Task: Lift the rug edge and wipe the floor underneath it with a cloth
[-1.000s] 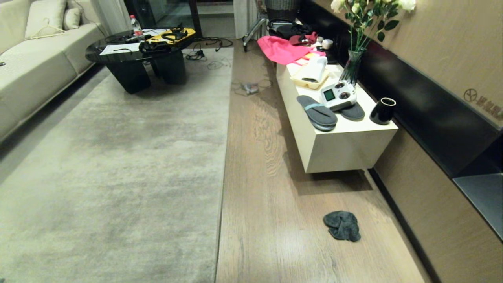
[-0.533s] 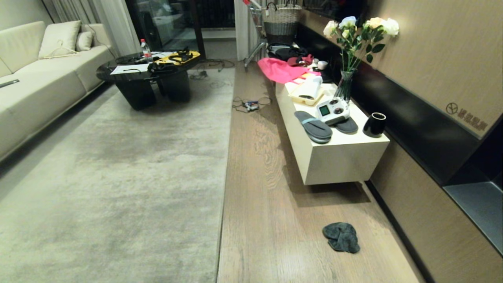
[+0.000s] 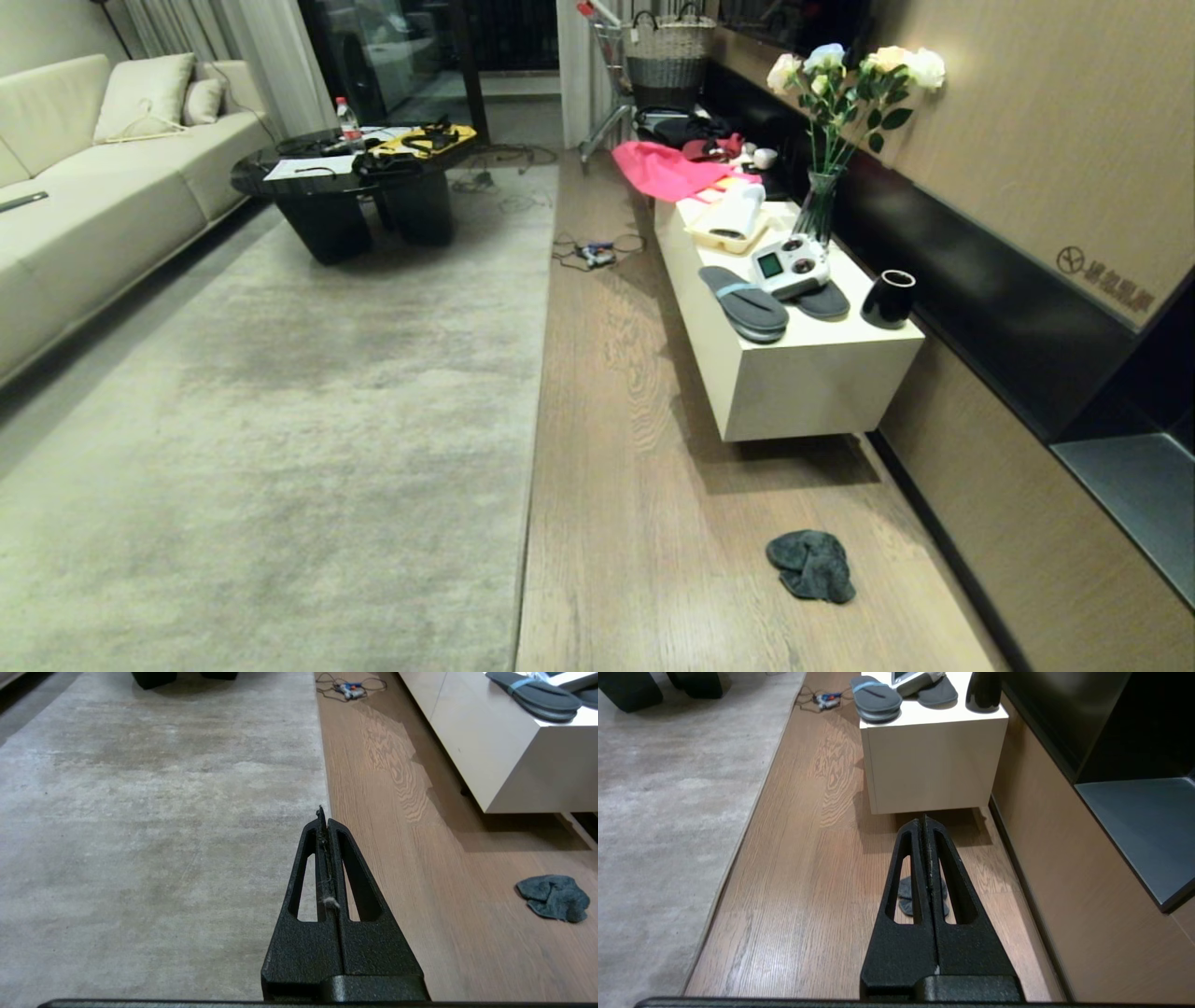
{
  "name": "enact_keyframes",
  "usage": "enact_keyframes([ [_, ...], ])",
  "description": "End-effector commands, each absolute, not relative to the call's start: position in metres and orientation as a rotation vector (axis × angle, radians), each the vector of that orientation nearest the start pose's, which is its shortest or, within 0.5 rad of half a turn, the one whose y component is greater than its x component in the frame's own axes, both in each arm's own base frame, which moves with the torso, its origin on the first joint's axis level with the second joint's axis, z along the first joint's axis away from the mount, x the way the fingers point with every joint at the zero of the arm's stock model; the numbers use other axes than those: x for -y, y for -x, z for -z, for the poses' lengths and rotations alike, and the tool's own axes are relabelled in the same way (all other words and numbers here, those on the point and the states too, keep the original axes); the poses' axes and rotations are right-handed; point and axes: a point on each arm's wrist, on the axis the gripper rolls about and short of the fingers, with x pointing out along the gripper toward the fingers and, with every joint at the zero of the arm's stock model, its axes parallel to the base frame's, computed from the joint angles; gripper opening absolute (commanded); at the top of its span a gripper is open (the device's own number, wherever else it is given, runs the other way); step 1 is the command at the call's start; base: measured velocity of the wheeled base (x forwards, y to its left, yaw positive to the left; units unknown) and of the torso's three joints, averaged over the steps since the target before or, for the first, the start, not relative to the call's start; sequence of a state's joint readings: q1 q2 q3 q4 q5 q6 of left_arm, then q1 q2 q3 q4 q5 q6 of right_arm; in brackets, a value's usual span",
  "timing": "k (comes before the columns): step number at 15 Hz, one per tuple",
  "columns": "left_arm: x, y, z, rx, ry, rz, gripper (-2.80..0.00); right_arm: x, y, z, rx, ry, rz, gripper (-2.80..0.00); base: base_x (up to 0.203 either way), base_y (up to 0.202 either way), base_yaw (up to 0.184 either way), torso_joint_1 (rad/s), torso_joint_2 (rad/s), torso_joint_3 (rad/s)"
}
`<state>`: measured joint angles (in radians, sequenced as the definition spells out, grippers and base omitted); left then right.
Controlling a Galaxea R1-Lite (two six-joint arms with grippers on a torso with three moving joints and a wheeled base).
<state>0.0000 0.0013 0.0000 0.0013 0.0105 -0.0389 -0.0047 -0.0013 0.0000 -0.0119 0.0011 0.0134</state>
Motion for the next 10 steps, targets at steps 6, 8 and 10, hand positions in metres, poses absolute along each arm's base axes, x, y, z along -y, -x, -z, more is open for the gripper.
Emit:
enact_keyframes([
  [6, -0.0002, 0.0227, -0.0754, -0.003, 0.04, -0.011, -2.8, -0.0001, 0.0228, -0.0767, 0.012, -0.014, 0.003, -2.8, 0.0, 0.0, 0.0, 0.001, 0.0, 0.03],
  [8, -0.0002, 0.0227, -0.0754, -0.003, 0.038, -0.011, -2.8, -0.0001, 0.0228, -0.0767, 0.012, -0.014, 0.003, -2.8, 0.0, 0.0, 0.0, 0.0, 0.0, 0.0],
  [10, -0.0002, 0.0227, -0.0754, -0.003, 0.038, -0.011, -2.8, -0.0001, 0.0228, -0.0767, 0.012, -0.014, 0.003, -2.8, 0.0, 0.0, 0.0, 0.0, 0.0, 0.0],
])
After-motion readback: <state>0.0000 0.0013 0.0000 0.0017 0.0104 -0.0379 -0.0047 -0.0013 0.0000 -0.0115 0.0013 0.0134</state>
